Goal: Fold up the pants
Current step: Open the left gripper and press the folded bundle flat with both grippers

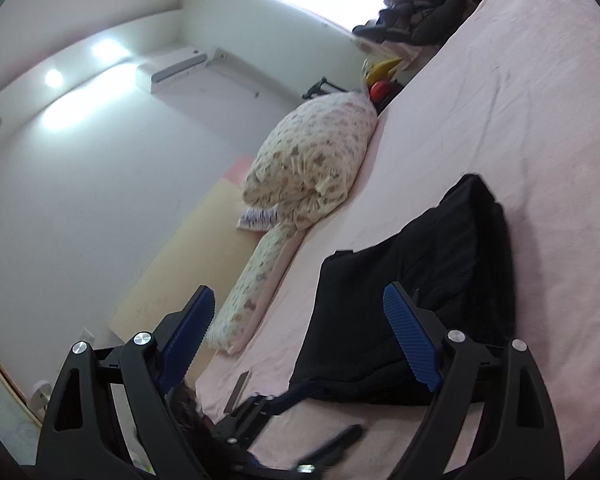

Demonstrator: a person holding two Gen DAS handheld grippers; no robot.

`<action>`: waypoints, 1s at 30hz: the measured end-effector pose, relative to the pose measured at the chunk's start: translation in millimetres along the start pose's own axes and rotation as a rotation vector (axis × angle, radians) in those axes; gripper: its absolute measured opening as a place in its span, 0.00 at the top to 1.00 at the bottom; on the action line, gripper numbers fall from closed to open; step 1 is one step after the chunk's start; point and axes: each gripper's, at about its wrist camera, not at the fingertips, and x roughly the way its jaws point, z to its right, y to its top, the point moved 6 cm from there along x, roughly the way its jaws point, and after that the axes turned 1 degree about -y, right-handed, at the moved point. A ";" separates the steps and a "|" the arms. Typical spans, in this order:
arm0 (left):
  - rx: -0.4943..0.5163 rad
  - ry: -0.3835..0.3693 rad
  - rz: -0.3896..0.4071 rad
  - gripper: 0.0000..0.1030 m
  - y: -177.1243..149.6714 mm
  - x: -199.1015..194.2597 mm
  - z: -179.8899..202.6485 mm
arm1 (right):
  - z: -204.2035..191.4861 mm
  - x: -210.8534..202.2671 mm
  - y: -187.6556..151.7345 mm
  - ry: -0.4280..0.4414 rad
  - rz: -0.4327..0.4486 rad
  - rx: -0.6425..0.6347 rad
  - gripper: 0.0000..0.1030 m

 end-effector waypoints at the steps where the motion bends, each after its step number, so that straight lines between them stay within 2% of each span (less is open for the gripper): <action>1: -0.047 0.000 0.017 0.13 1.7 -7.3 -12.2 | -0.4 6.3 -1.6 -0.008 -0.010 -0.008 0.14; 4: -0.182 0.025 0.074 0.09 7.5 -28.1 -52.1 | 4.0 25.6 -6.8 -0.022 -0.039 0.003 0.14; 6: -0.240 0.062 0.087 0.08 8.0 -35.9 -74.6 | 23.8 38.2 -16.4 -0.129 -0.092 0.044 0.14; 8: -0.271 0.073 0.085 0.08 7.5 -38.8 -87.7 | 47.0 43.7 -31.1 -0.215 -0.156 0.119 0.21; 10: -0.300 0.088 0.085 0.06 5.9 -40.7 -99.0 | 58.8 36.1 -41.5 -0.218 -0.152 0.197 0.34; 14: -0.359 0.086 0.099 0.05 8.1 -37.6 -111.1 | 67.0 25.6 -44.7 -0.176 -0.142 0.277 0.37; 15: -0.384 0.072 0.104 0.04 11.0 -35.3 -113.2 | 66.2 25.0 -44.2 -0.166 -0.143 0.279 0.37; 16: -0.405 0.056 0.110 0.04 13.5 -34.2 -115.4 | 63.5 23.9 -43.1 -0.158 -0.137 0.278 0.32; 17: -0.427 0.031 0.120 0.04 17.1 -33.1 -116.6 | 55.8 22.4 -40.3 -0.142 -0.128 0.258 0.22; 20: -0.479 -0.042 0.154 0.02 29.5 -26.0 -118.1 | 28.9 23.5 -31.5 -0.078 -0.111 0.150 0.18; 22: -0.481 -0.054 0.136 0.02 35.2 -12.8 -115.7 | 21.4 28.8 -33.0 -0.081 -0.123 0.100 0.18; 24: -0.476 -0.037 0.078 0.02 33.5 5.0 -114.7 | 33.1 35.5 -38.6 -0.182 -0.148 0.105 0.19; 25: -0.482 -0.018 0.032 0.02 27.8 16.0 -115.9 | 42.3 39.9 -42.0 -0.220 -0.164 0.117 0.22; 27: -0.522 0.019 -0.105 0.03 6.7 44.0 -125.3 | 54.4 36.2 -44.6 -0.202 -0.142 0.166 0.29; 29: -0.492 0.020 -0.116 0.03 -2.7 51.2 -124.6 | 57.5 34.3 -44.8 -0.198 -0.158 0.192 0.31; 30: -0.433 0.040 -0.101 0.03 -2.2 47.4 -118.3 | 55.2 33.9 -45.2 -0.203 -0.165 0.180 0.31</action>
